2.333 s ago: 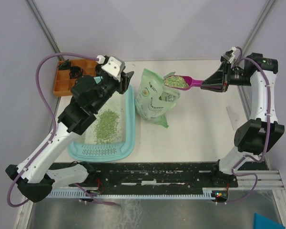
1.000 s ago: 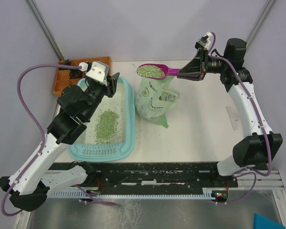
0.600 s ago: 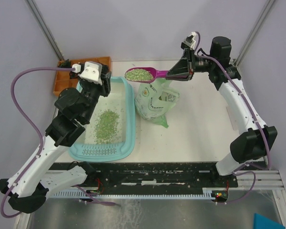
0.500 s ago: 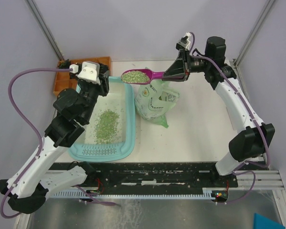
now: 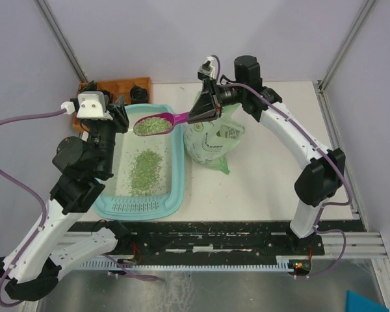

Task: Fill the litter box with clean litter
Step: Pour the cat litter into the litter box.

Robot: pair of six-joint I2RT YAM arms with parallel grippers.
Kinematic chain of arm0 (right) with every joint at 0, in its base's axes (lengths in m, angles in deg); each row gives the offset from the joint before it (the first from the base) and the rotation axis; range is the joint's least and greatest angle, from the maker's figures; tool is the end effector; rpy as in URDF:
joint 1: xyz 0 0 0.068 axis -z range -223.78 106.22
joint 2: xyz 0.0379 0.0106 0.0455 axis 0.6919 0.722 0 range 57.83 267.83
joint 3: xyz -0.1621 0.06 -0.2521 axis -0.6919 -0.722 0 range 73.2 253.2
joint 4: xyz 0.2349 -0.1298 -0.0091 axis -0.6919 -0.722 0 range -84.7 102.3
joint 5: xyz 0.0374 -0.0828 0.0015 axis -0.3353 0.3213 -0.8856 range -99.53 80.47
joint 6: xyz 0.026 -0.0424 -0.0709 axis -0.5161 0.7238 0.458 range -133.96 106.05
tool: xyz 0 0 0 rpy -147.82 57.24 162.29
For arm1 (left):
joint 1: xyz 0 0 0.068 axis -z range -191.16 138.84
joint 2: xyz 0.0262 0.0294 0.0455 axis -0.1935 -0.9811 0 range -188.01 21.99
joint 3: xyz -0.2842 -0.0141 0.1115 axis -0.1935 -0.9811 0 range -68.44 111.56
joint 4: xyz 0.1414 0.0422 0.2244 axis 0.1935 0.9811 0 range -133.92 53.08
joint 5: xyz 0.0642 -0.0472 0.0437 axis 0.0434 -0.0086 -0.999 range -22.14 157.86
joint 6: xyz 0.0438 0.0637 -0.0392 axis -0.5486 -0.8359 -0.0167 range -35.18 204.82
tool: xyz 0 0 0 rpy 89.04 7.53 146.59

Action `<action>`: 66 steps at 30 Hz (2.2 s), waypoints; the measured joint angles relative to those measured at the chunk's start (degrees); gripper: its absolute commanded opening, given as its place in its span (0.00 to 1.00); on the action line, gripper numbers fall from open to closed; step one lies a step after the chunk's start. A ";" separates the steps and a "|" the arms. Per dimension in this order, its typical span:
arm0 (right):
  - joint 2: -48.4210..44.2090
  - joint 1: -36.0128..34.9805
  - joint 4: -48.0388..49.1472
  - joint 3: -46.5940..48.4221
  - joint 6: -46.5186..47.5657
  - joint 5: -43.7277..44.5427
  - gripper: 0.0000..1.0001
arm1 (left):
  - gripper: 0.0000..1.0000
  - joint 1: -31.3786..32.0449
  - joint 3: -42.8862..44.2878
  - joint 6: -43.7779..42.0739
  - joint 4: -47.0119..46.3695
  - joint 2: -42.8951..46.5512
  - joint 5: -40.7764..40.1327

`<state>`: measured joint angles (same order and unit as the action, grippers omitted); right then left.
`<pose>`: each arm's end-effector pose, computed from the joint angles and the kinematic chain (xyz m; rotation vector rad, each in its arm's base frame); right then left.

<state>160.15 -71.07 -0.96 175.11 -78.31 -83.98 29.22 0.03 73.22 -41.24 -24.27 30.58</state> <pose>0.3468 0.2619 0.4403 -0.4878 2.2357 2.1474 0.1462 -0.0635 0.5247 0.0105 1.3013 -0.0296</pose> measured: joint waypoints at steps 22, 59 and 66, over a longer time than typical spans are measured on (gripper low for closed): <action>15.02 -10.21 -16.72 18.43 15.06 7.65 0.02 | 0.48 0.00 -0.42 -2.27 -0.70 0.07 -3.34; 29.81 -13.62 -45.07 54.53 52.92 38.66 0.02 | 0.47 0.00 -9.05 -2.21 -1.51 6.73 -10.71; 32.11 -13.42 -41.35 54.55 55.87 42.01 0.02 | 0.46 0.00 -10.93 -0.81 -1.53 7.69 -10.73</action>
<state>192.26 -84.49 -42.31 229.66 -22.45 -41.97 29.22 -10.90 72.41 -42.77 -16.58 19.85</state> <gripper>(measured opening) 0.350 0.468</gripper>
